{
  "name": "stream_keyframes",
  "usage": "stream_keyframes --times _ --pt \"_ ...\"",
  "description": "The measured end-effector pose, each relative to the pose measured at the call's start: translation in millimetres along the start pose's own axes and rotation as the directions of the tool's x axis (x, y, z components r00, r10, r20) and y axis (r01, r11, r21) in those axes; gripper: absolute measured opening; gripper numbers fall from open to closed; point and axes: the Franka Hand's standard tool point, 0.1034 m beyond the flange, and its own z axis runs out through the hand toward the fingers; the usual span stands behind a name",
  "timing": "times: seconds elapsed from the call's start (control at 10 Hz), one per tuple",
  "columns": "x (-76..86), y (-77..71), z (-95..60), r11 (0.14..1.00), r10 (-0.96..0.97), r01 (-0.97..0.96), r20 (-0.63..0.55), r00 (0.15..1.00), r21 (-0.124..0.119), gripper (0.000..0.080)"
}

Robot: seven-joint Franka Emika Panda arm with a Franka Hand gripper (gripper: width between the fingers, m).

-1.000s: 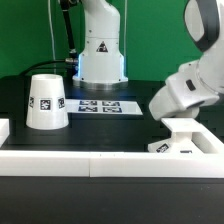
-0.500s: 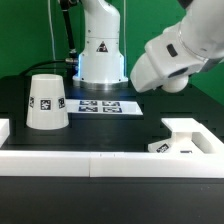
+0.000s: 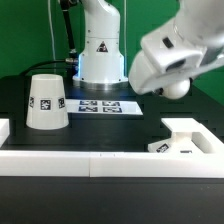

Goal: Assemble lamp

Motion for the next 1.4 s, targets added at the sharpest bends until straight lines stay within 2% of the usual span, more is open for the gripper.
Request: stream_keyframes --times 0.1,0.3,0.5,0.8,0.9,1.1,1.2,1.4 --pt "-2.5 6.2 -16.4 1.000 0.006 -0.007 -0.043 0.999 -0.006 0.0580" --pt "-1.6 14.7 -41.6 0.999 0.011 -0.018 -0.164 0.986 -0.040 0.0579" --pt "6.6 20.4 -46.7 0.997 0.013 -0.036 -0.309 0.951 -0.070 0.0580" --pt "7.6 28.7 -50.4 0.992 0.010 -0.068 -0.473 0.881 -0.104 0.0579" --pt "10.8 30.8 -62.7 0.989 -0.001 -0.080 -0.539 0.842 -0.127 0.0579" --pt "8.9 29.8 -80.3 0.985 -0.003 -0.102 -0.614 0.789 -0.136 0.0580" --pt "11.8 32.6 -88.8 0.982 -0.012 -0.119 -0.686 0.728 -0.144 0.0580" --pt "11.6 41.0 -82.3 0.976 -0.034 -0.145 -0.766 0.642 -0.165 0.0580"
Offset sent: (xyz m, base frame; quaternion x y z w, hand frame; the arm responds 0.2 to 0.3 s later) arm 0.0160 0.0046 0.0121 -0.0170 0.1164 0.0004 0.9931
